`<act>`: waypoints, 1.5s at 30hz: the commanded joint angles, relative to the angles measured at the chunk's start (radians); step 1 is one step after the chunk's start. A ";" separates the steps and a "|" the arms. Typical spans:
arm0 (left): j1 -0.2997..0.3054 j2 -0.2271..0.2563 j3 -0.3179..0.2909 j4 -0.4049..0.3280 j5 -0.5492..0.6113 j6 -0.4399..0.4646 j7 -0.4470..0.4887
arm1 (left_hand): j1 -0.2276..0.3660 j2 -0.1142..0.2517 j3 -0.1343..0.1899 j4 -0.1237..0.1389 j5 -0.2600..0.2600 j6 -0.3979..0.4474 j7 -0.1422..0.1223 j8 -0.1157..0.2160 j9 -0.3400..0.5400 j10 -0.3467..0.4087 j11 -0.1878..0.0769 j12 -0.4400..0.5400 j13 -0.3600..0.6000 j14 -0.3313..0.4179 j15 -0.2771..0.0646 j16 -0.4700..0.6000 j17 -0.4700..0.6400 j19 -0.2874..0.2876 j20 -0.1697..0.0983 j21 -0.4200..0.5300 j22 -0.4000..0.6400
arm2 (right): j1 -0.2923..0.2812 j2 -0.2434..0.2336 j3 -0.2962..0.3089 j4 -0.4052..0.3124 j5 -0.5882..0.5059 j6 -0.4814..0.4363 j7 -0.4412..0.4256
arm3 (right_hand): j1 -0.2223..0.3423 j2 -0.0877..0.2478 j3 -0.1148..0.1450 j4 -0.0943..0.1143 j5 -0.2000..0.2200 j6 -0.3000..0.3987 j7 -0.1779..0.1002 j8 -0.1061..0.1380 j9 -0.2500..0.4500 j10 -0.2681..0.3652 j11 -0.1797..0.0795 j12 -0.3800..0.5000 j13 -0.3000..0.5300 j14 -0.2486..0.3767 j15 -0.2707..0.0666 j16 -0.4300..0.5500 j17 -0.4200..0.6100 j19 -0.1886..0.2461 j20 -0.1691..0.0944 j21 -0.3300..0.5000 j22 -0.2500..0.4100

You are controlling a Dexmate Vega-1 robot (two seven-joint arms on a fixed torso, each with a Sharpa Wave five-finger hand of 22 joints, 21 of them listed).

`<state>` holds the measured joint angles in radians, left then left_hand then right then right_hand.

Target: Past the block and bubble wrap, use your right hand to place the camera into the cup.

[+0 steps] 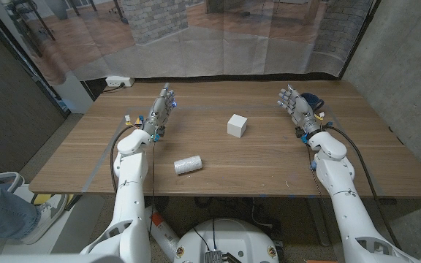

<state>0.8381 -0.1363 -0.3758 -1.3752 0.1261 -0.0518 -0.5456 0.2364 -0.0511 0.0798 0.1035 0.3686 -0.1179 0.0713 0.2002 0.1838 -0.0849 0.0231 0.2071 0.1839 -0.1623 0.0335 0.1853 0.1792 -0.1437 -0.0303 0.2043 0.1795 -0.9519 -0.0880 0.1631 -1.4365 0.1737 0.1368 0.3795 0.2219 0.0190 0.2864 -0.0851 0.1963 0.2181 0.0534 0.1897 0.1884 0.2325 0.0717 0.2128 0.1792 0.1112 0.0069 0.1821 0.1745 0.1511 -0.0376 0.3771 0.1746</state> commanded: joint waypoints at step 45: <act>0.002 -0.047 -0.006 -0.037 0.065 0.034 -0.021 | 0.021 0.017 -0.014 0.000 0.003 0.009 0.003 0.005 0.003 0.007 0.010 0.004 0.003 0.008 0.006 0.006 0.004 0.004 -0.020 0.003 0.001 | -0.109 -0.032 0.127 -0.113 -0.026 0.114 0.092 | 0.035 0.002 -0.001 -0.019 -0.001 0.020 -0.007 0.010 0.002 0.026 -0.001 0.006 0.005 0.030 0.002 0.011 0.004 0.025 -0.031 -0.017 0.004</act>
<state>0.8295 -0.1728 -0.3854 -1.3931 0.1869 -0.0231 -0.5780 0.2495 -0.0379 0.0695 0.1015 0.3686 -0.1175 0.0717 0.2002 0.1837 -0.0808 0.0271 0.2071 0.1837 -0.1588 0.0369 0.1852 0.1789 -0.1414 -0.0326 0.2042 0.1792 -1.0438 -0.1095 0.2736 -1.5355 0.1424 0.2132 0.4525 0.2415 0.0201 0.2831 -0.0984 0.1962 0.2287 0.0428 0.1897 0.1882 0.2467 0.0717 0.2128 0.1791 0.1307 0.0089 0.1889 0.1744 0.1654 -0.0412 0.3616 0.1744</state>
